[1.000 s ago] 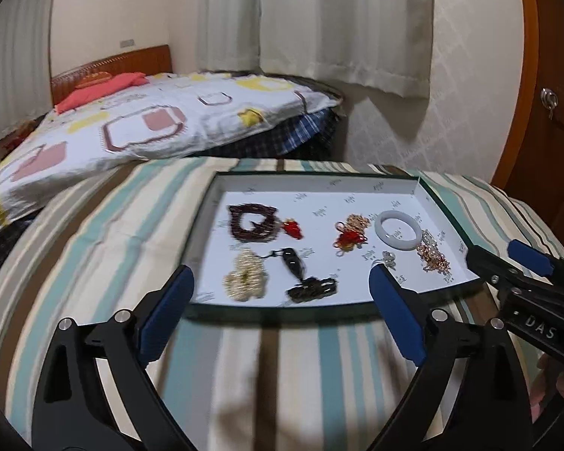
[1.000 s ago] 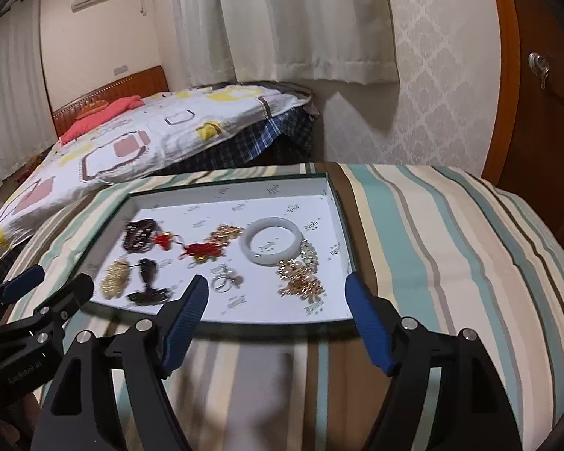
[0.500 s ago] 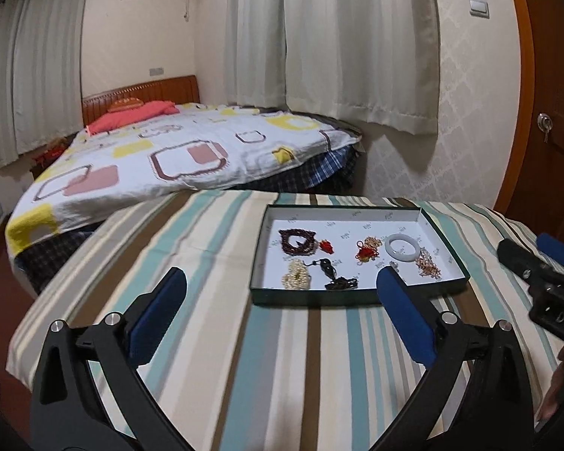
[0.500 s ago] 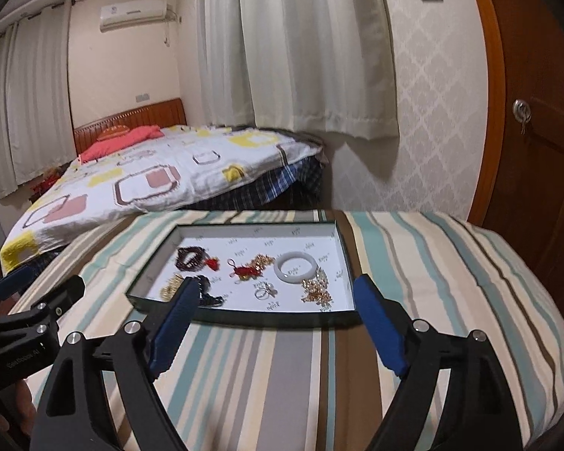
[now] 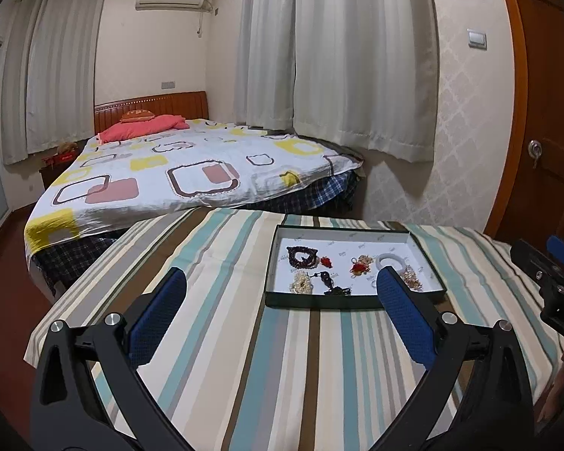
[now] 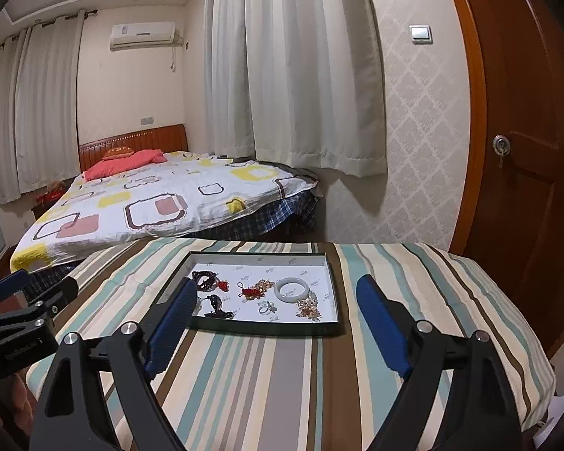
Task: Organize jewelry
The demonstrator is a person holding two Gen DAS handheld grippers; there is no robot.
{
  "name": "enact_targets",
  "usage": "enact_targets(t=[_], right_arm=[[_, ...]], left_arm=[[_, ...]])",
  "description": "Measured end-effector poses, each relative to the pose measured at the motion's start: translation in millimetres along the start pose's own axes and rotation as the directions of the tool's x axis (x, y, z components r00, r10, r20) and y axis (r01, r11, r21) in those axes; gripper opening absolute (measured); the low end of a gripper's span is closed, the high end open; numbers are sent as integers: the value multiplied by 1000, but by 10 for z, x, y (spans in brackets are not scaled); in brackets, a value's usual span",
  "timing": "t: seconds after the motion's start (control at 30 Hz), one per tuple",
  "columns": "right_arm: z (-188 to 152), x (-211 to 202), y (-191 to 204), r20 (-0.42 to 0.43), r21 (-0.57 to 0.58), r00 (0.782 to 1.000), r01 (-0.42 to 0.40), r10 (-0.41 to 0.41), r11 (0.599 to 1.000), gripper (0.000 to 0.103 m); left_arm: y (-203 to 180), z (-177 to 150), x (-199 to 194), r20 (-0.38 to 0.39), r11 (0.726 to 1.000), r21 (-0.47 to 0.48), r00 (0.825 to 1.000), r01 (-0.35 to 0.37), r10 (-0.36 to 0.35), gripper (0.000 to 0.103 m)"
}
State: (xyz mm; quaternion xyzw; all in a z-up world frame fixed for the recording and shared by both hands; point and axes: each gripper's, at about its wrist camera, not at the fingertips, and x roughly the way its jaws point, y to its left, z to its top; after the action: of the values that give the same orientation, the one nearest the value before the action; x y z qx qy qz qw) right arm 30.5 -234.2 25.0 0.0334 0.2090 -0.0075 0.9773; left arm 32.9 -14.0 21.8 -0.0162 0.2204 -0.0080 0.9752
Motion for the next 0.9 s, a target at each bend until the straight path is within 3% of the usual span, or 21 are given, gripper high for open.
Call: enact_targets(t=[0.27,0.9], right_arm=[[3,-206,37,31,-6,1000,-1,1,1000,84],[13,-266,16,45,-4,999,3,-3,1000,84]], left_arm=[[25,17,-147,16,1000,-9,1000,3,-3,99],[-16,5,-210,25,1000,0,1000,7,-7,99]])
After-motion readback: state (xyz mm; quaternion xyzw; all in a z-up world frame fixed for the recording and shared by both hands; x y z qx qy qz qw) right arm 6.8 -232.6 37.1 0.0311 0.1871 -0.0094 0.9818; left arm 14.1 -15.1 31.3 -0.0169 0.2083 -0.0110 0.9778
